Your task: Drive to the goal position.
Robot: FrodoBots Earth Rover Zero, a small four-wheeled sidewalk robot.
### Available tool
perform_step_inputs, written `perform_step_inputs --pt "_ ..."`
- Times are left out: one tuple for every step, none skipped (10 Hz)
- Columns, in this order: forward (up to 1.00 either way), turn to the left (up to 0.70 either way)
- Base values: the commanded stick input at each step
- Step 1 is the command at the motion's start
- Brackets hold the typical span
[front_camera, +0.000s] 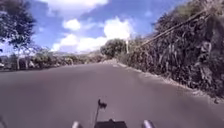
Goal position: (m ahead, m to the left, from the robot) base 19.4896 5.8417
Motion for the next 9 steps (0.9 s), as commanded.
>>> perform_step_inputs --pt "0.63 0.00" --pt "0.63 0.00" --pt "0.63 0.00" --pt "0.63 0.00" --pt "0.65 0.00" --pt "0.66 0.00" --pt "0.67 0.00" --pt "0.68 0.00" --pt "0.70 0.00"
